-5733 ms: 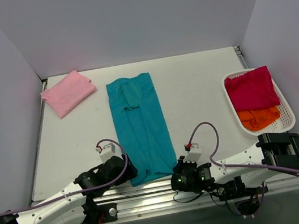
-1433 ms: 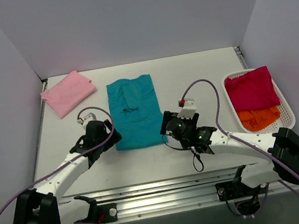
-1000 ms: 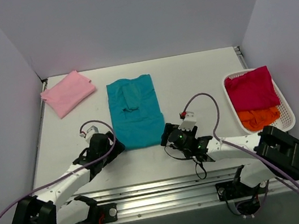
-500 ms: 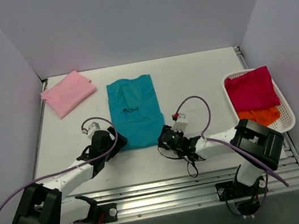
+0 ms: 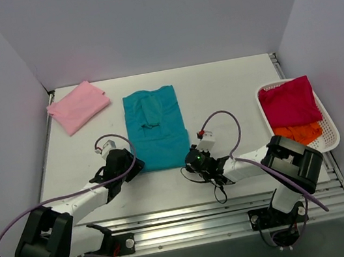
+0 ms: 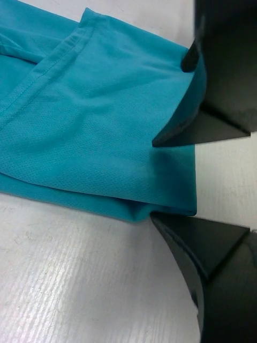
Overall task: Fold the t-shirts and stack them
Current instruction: Fold the tshirt
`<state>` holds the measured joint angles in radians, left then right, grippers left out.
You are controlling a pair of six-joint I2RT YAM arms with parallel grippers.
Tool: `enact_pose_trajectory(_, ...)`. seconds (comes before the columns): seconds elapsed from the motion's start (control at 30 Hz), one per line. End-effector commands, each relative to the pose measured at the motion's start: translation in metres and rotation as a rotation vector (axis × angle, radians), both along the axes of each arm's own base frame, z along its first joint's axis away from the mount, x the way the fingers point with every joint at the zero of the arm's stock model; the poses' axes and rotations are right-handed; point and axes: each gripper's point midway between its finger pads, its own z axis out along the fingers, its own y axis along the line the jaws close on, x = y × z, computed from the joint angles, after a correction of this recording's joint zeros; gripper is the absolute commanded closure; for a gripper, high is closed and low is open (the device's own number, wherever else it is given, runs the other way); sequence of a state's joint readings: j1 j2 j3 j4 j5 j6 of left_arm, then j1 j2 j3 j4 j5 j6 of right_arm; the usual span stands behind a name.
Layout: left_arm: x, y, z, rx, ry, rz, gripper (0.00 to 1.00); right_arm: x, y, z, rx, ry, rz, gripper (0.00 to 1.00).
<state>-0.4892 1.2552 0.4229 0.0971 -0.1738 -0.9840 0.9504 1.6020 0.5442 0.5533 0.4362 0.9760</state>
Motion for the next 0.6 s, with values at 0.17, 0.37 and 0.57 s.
enact_pose_trajectory(0.17, 0.004, -0.006, -0.002, -0.008, -0.007, -0.019, 0.72, 0.003, 0.002, -0.002, -0.027, 0.008, 0.002, 0.99)
enact_pose_trajectory(0.37, 0.000, -0.006, 0.000, -0.002, -0.006, -0.036, 0.98, -0.002, -0.009, 0.005, -0.051, 0.000, -0.014, 1.00)
enact_pose_trajectory(0.57, -0.019, -0.001, 0.014, -0.003, -0.015, -0.063, 0.98, -0.018, -0.023, 0.023, -0.054, -0.007, -0.022, 1.00)
